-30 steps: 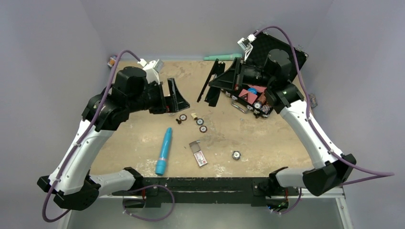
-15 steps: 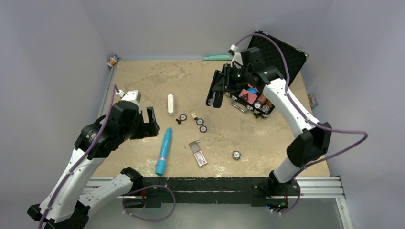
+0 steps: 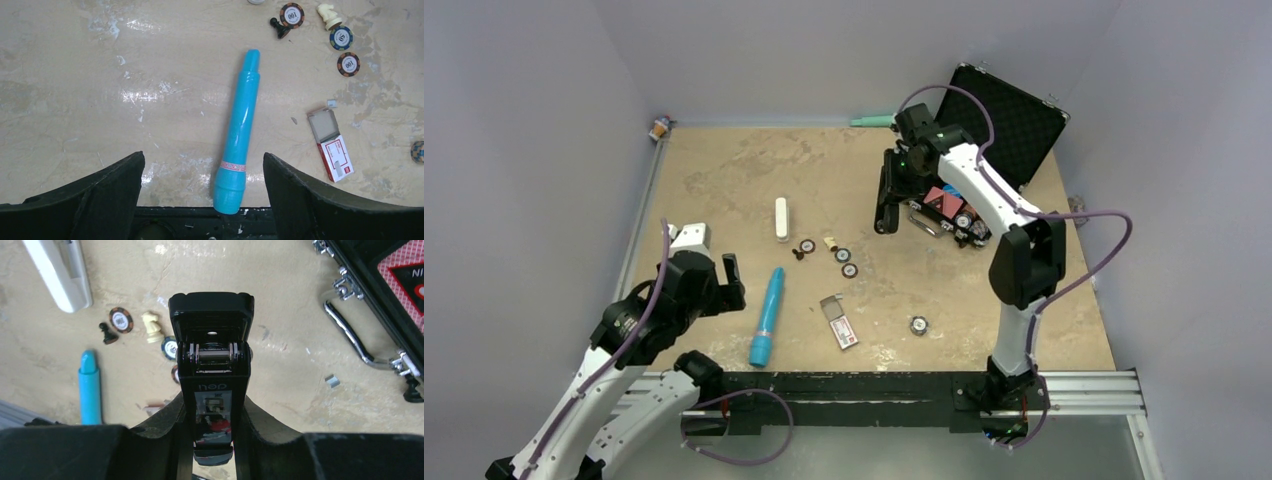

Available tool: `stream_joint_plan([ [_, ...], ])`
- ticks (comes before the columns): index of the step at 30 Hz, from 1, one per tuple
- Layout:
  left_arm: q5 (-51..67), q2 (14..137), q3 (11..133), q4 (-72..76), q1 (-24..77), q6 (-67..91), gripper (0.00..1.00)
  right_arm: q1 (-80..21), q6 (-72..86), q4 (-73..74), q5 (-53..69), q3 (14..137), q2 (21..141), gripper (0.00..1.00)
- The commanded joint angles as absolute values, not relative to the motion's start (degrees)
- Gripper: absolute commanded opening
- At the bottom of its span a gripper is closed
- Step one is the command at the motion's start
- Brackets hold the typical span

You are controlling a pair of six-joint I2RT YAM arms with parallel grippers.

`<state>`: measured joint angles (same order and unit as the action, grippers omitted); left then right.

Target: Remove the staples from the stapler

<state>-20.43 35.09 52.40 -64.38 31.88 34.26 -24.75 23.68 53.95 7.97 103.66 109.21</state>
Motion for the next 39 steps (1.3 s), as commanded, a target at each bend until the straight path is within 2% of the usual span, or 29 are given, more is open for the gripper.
stream_joint_plan([
  [1, -23.8, 32.6, 50.0, -60.3, 31.5, 32.9, 0.91, -26.5, 21.5, 56.1, 4.3, 112.0, 113.1, 0.00],
  [8, -22.0, 35.5, 51.3, -60.9, 31.6, 30.8, 0.87, -28.5, 20.7, 60.7, 0.6, 124.8, 125.0, 0.00],
  [31, -18.3, 38.7, 50.8, -58.8, 31.6, 28.7, 0.88, -30.3, 20.9, 61.5, -4.2, 131.8, 139.0, 0.00],
  [32, -18.2, 38.9, 50.7, -58.9, 31.6, 28.6, 0.88, -30.4, 20.8, 61.5, -4.0, 132.2, 139.4, 0.01],
  [35, -18.1, 39.0, 50.7, -58.8, 31.6, 28.5, 0.88, -30.4, 21.0, 61.5, -3.7, 133.0, 140.1, 0.17],
  [39, -18.2, 39.1, 50.8, -58.8, 31.6, 28.6, 0.88, -30.4, 21.2, 61.5, -3.6, 134.1, 140.8, 0.33],
])
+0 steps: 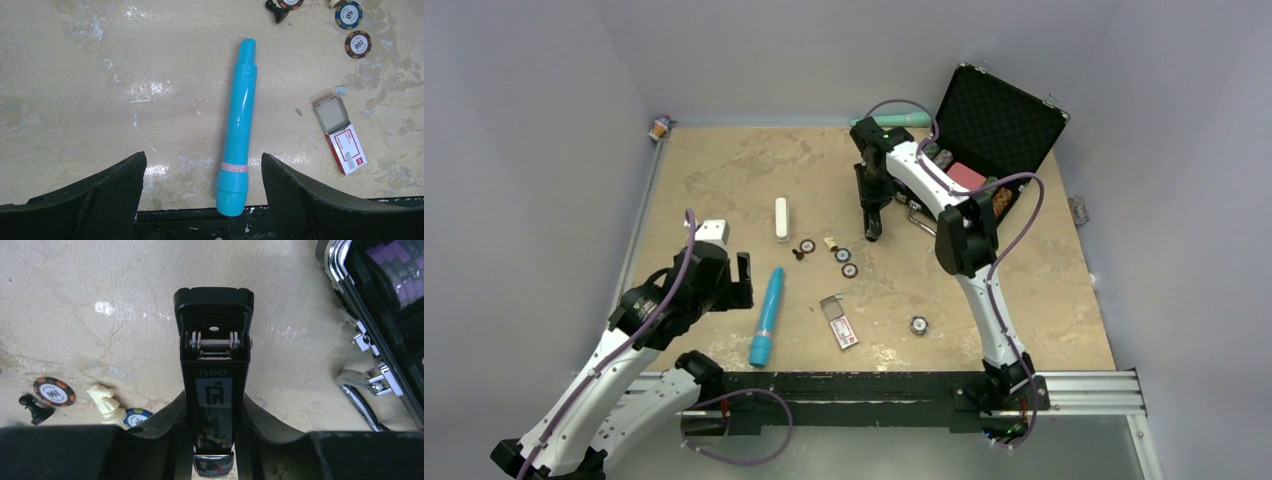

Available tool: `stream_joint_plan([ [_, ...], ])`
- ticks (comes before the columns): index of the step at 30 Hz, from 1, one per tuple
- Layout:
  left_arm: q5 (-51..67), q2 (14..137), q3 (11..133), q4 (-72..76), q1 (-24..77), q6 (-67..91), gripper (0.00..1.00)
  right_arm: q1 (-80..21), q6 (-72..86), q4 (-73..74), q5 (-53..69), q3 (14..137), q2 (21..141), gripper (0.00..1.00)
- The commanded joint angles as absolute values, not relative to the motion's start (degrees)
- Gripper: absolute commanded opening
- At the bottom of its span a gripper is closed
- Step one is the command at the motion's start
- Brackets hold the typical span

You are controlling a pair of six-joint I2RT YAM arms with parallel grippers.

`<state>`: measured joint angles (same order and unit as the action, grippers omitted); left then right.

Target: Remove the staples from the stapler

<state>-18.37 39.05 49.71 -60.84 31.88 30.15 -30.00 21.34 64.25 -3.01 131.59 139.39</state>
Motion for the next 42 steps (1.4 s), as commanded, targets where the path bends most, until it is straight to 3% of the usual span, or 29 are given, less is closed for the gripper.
stream_joint_plan([
  [1, -18.2, 39.1, 50.8, -58.8, 31.6, 28.6, 0.88, -30.4, 21.2, 61.5, -3.4, 134.4, 140.9, 0.36],
  [7, -18.2, 39.4, 50.6, -58.7, 31.6, 28.6, 0.88, -30.4, 21.3, 61.4, -2.0, 136.4, 141.3, 0.45],
  [22, -17.7, 40.1, 50.7, -59.0, 31.6, 28.9, 0.89, -30.4, 20.6, 60.7, -2.3, 135.8, 133.3, 0.56],
  [32, -17.2, 39.3, 50.2, -58.8, 31.7, 29.2, 0.89, -30.3, 22.3, 58.3, -7.1, 121.6, 118.4, 0.55],
  [42, -17.0, 39.9, 50.4, -58.9, 31.7, 29.1, 0.89, -29.8, 31.1, 49.9, -16.9, 95.3, 99.0, 0.52],
])
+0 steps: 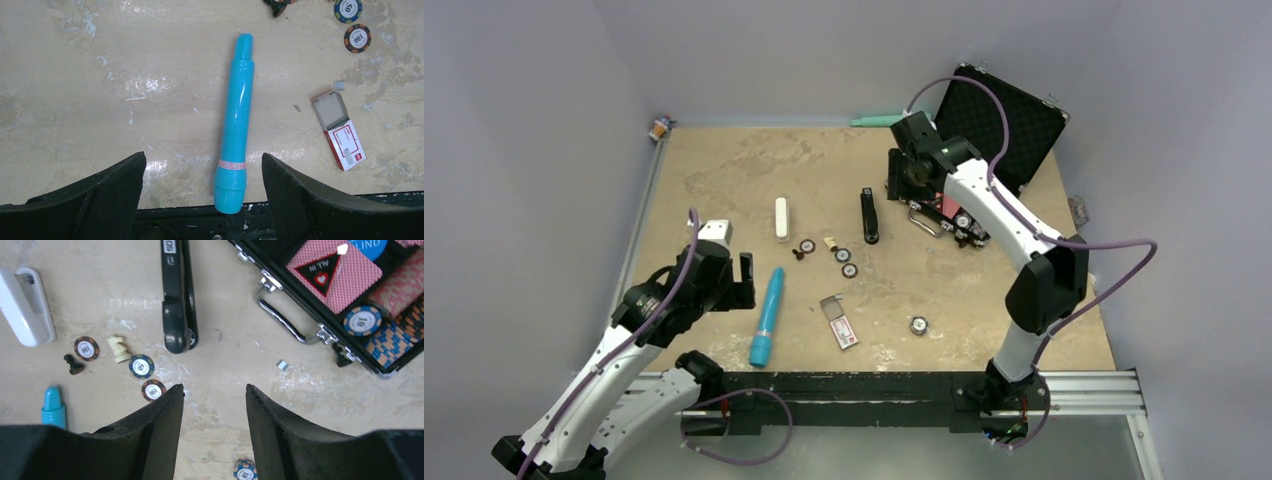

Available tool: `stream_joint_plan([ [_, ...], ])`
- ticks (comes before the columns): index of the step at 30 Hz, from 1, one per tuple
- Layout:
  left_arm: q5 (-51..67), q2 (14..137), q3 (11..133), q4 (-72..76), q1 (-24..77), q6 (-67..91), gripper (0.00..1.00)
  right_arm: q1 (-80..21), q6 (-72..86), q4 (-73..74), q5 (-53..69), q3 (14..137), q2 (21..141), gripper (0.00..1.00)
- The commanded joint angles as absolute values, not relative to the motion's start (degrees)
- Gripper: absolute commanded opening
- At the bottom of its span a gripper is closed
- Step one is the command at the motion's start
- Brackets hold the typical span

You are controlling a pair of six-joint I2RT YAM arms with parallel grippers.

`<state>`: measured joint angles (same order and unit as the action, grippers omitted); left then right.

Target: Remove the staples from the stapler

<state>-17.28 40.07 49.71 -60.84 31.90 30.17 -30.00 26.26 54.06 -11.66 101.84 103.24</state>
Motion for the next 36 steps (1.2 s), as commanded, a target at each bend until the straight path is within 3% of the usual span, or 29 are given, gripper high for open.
stream_joint_plan([
  [1, -17.0, 39.9, 50.4, -58.9, 31.8, 29.2, 0.89, -29.6, 31.9, 49.1, -16.8, 92.7, 97.9, 0.51],
  [14, -17.5, 39.5, 50.3, -59.1, 31.8, 29.4, 0.89, -20.6, 38.9, 40.8, -6.3, 71.4, 91.6, 0.49],
  [36, -18.3, 40.2, 50.5, -59.5, 31.8, 29.8, 0.89, -19.7, 40.7, 36.5, -7.2, 69.3, 98.6, 0.51],
])
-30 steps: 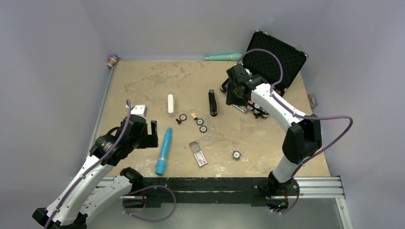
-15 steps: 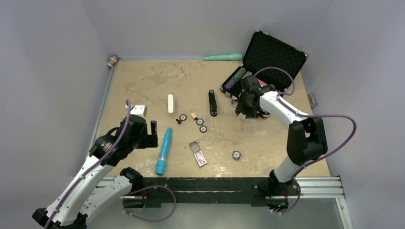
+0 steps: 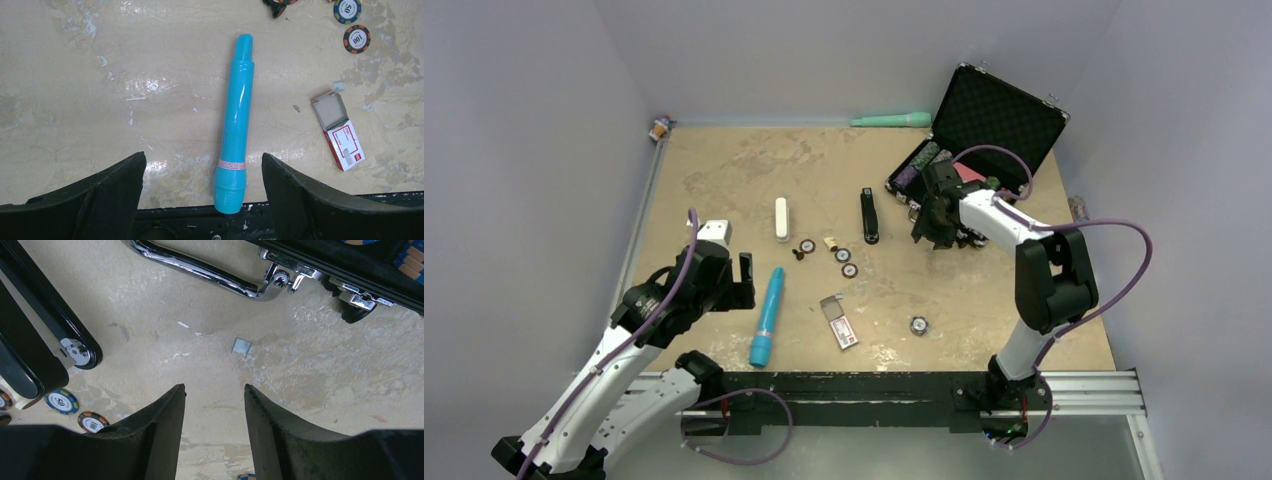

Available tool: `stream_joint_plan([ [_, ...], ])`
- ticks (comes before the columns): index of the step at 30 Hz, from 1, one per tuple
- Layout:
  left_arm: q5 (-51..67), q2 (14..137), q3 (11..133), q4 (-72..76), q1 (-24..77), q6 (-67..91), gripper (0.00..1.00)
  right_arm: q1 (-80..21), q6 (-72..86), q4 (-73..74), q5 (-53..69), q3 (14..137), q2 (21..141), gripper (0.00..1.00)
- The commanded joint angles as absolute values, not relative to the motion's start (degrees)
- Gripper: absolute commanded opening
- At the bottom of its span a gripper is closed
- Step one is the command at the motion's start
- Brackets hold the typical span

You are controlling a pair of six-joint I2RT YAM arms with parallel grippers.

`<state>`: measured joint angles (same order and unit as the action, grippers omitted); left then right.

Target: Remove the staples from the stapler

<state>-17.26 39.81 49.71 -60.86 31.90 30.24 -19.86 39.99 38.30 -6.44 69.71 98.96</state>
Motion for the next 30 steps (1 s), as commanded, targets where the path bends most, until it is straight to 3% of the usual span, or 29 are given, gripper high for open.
stream_joint_plan([
  [1, -18.3, 40.3, 50.6, -59.6, 31.7, 29.8, 0.89, -19.7, 40.7, 36.5, -7.3, 69.1, 98.8, 0.52],
  [5, -18.4, 40.2, 50.6, -59.6, 31.7, 29.8, 0.88, -19.6, 41.1, 36.4, -7.4, 68.6, 99.1, 0.64],
  [10, -18.5, 40.8, 50.6, -59.7, 31.7, 29.9, 0.88, -19.1, 41.6, 36.1, -7.3, 68.2, 99.1, 0.68],
  [30, -18.5, 40.9, 50.6, -59.6, 31.7, 30.0, 0.88, -17.8, 43.4, 34.7, -9.1, 69.5, 105.1, 0.55],
])
